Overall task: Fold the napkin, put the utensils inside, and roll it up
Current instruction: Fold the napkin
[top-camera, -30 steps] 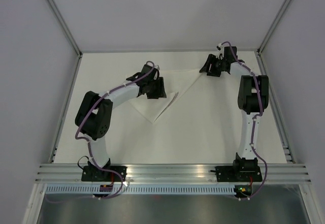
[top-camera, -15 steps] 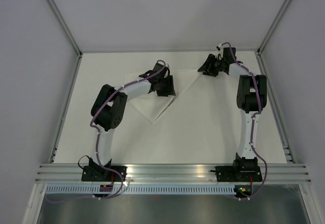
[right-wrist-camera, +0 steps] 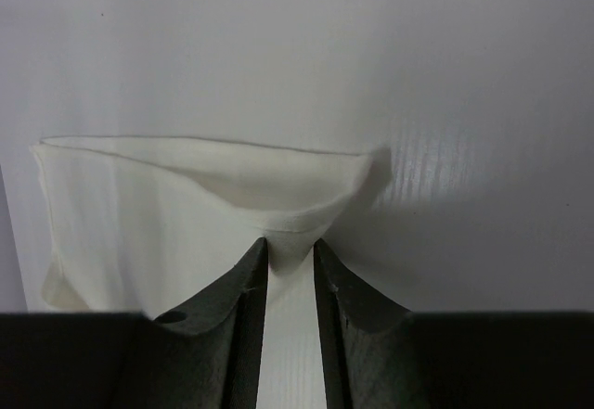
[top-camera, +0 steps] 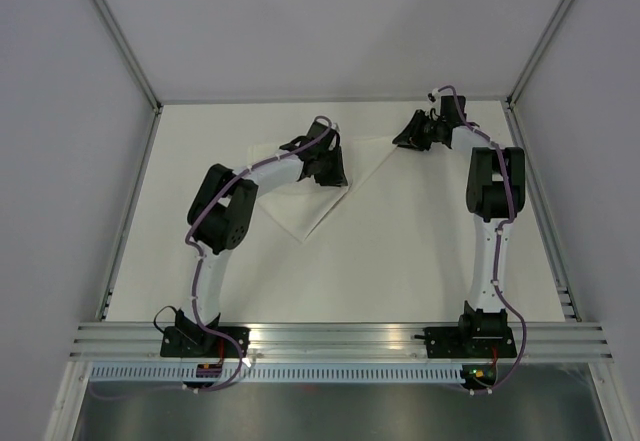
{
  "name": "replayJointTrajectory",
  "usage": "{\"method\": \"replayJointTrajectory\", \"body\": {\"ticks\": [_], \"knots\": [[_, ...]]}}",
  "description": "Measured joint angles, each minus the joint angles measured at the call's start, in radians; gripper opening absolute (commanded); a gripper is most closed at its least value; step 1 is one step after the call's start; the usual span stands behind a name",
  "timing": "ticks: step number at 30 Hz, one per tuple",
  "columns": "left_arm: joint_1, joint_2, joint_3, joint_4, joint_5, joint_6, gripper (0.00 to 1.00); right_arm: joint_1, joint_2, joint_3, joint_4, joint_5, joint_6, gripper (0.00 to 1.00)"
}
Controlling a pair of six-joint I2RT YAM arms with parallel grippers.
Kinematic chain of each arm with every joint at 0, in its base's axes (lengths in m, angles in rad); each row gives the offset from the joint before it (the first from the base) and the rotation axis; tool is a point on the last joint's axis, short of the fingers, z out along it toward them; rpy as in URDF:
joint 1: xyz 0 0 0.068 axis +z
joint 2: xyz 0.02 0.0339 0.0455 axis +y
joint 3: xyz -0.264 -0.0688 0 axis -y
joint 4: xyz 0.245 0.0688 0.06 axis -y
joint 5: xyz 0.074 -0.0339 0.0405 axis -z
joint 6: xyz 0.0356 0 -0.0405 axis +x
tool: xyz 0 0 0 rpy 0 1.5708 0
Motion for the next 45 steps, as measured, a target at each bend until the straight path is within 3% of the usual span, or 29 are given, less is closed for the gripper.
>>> {"method": "replayJointTrajectory", "body": {"ticks": [4,9,17,21,26,35,45], "knots": [[-0.003,0.018,0.014,0.0,0.012,-0.001,0.19,-0.007,0.001,0.0,0.0,0.0,0.0,0.32],[-0.009,0.037,0.027,-0.002,0.016,-0.001,0.18,-0.009,0.001,0.0,0.001,0.0,0.0,0.32],[-0.01,0.032,0.039,-0.002,0.015,-0.002,0.36,-0.009,0.001,-0.01,0.012,0.004,-0.005,0.15],[-0.01,-0.01,0.037,-0.005,0.013,-0.002,0.38,-0.01,-0.002,-0.035,0.057,0.0,-0.006,0.09],[-0.008,-0.208,-0.023,0.0,-0.018,-0.012,0.38,-0.006,-0.037,-0.074,0.089,0.0,-0.023,0.08],[0.039,-0.769,-0.23,0.026,-0.145,-0.059,0.41,0.074,-0.299,-0.196,0.157,0.002,-0.145,0.07],[0.043,-1.086,-0.414,-0.04,-0.211,-0.115,0.42,0.494,-0.498,-0.394,0.11,0.062,-0.483,0.05]]}}
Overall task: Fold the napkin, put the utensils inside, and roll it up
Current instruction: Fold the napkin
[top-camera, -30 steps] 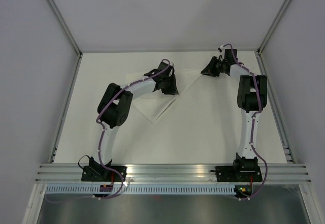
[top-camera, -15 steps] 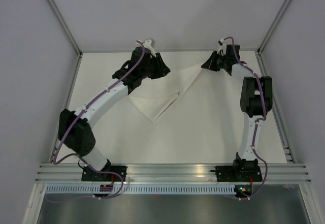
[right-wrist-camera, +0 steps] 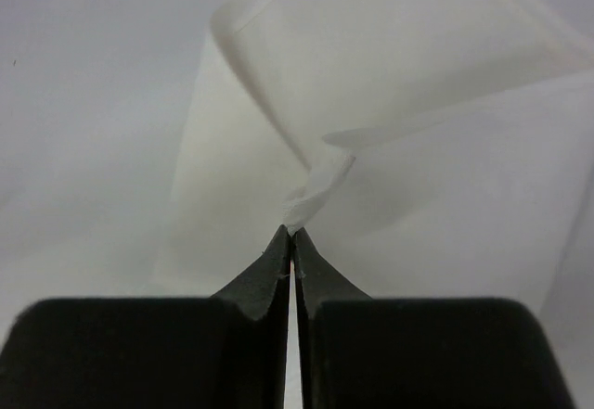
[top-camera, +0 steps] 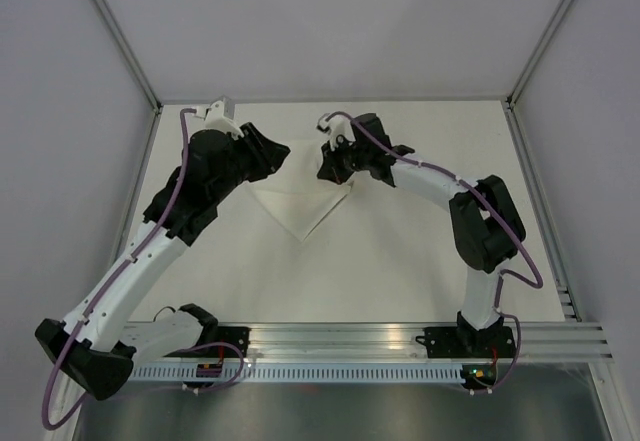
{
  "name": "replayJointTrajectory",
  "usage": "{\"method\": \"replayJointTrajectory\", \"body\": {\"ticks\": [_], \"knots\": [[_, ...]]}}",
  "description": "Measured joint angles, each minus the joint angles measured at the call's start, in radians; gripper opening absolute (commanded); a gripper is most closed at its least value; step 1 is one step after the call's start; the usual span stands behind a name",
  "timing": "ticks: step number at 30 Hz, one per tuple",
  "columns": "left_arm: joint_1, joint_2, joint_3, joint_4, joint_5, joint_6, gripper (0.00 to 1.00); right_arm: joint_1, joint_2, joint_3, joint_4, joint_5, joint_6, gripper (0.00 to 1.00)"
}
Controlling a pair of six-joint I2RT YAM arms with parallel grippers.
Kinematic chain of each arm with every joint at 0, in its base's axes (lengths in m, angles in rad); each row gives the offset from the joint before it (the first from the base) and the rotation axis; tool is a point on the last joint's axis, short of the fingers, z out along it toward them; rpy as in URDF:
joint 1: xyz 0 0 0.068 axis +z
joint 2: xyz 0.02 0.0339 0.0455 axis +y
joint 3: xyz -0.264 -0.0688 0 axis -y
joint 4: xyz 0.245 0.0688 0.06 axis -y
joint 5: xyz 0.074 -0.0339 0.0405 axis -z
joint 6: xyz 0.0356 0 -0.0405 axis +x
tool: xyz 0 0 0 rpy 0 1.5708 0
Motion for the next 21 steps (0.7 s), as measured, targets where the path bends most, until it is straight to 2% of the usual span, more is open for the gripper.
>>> {"method": "replayJointTrajectory", "body": {"ticks": [4,7,16,21], "knots": [[0.0,-0.081,-0.045,-0.06,-0.018,-0.044,0.42,0.149,-0.002,-0.071,-0.058,0.047,-0.104,0.03],[0.0,-0.126,-0.066,-0.081,-0.025,-0.06,0.42,0.209,-0.002,-0.087,-0.092,0.078,-0.167,0.03],[0.0,-0.163,-0.133,-0.097,-0.034,-0.087,0.42,0.282,-0.001,-0.123,-0.111,0.137,-0.27,0.02],[0.0,-0.163,-0.169,-0.103,-0.033,-0.096,0.44,0.296,0.022,-0.125,-0.112,0.146,-0.289,0.06]]}}
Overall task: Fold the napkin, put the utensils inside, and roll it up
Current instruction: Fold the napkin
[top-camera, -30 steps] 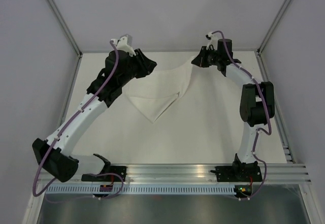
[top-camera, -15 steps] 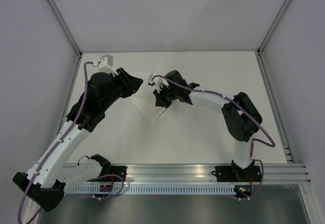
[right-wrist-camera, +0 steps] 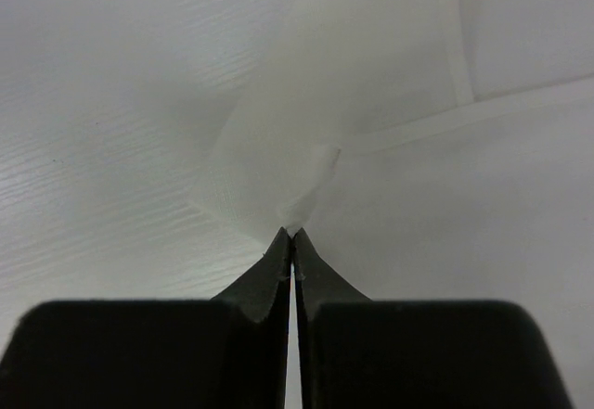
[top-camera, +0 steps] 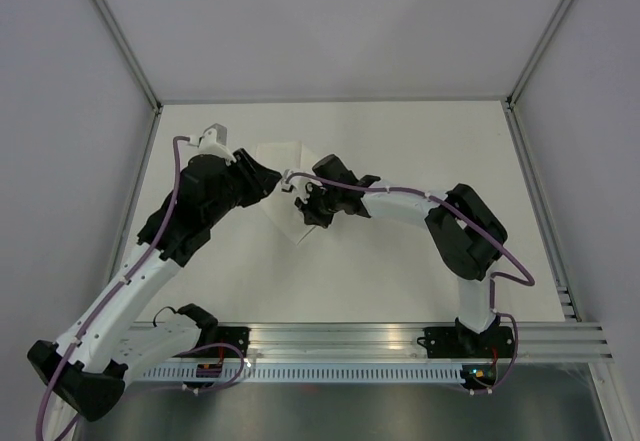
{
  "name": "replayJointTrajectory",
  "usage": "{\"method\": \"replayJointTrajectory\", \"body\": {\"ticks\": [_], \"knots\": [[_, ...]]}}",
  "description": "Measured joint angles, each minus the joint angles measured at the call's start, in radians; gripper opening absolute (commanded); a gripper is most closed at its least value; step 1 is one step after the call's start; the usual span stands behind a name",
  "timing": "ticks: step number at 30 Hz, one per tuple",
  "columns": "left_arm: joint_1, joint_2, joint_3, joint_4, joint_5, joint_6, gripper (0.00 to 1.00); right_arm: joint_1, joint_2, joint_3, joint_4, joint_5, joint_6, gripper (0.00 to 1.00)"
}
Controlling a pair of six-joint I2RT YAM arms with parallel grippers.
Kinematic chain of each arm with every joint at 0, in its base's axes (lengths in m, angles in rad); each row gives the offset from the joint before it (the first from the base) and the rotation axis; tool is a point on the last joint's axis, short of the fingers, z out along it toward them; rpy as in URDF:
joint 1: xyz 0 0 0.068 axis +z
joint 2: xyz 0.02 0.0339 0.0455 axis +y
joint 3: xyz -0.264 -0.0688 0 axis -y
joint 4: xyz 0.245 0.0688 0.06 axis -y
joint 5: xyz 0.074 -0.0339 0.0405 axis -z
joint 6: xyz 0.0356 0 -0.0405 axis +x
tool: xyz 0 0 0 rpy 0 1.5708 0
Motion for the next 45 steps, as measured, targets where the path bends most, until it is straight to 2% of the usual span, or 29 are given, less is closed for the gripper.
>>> {"method": "replayJointTrajectory", "body": {"ticks": [7,11,15,18,34,37,39,40,42,43,45], "knots": [[0.0,-0.017,-0.077,0.002,0.0,-0.021,0.44,0.016,0.031,0.0,-0.006,-0.008,-0.002,0.07],[0.0,-0.024,-0.116,0.006,0.0,-0.034,0.46,0.026,0.04,0.0,-0.01,-0.018,0.0,0.15],[0.0,-0.027,-0.13,0.008,0.0,-0.043,0.52,0.032,0.042,0.001,-0.023,-0.041,0.003,0.21],[0.0,-0.03,-0.135,0.019,0.0,-0.048,0.54,0.033,0.048,0.013,-0.044,-0.065,0.017,0.3],[0.0,-0.039,-0.163,0.045,-0.047,-0.106,0.54,-0.002,0.121,0.171,-0.13,-0.199,0.134,0.32],[0.001,-0.026,-0.163,0.058,-0.09,-0.135,0.5,-0.061,0.121,0.211,-0.149,-0.208,0.146,0.32],[0.013,0.006,-0.162,0.07,-0.113,-0.156,0.41,-0.117,0.121,0.245,-0.163,-0.207,0.158,0.32],[0.027,0.031,-0.161,0.077,-0.115,-0.166,0.32,-0.148,0.121,0.262,-0.172,-0.203,0.163,0.32],[0.075,0.101,-0.152,0.085,-0.113,-0.185,0.23,-0.209,0.121,0.303,-0.184,-0.184,0.174,0.32],[0.106,0.139,-0.149,0.092,-0.111,-0.194,0.14,-0.24,0.121,0.324,-0.19,-0.171,0.179,0.32],[0.174,0.211,-0.148,0.098,-0.105,-0.209,0.05,-0.299,0.124,0.366,-0.204,-0.129,0.185,0.31]]}}
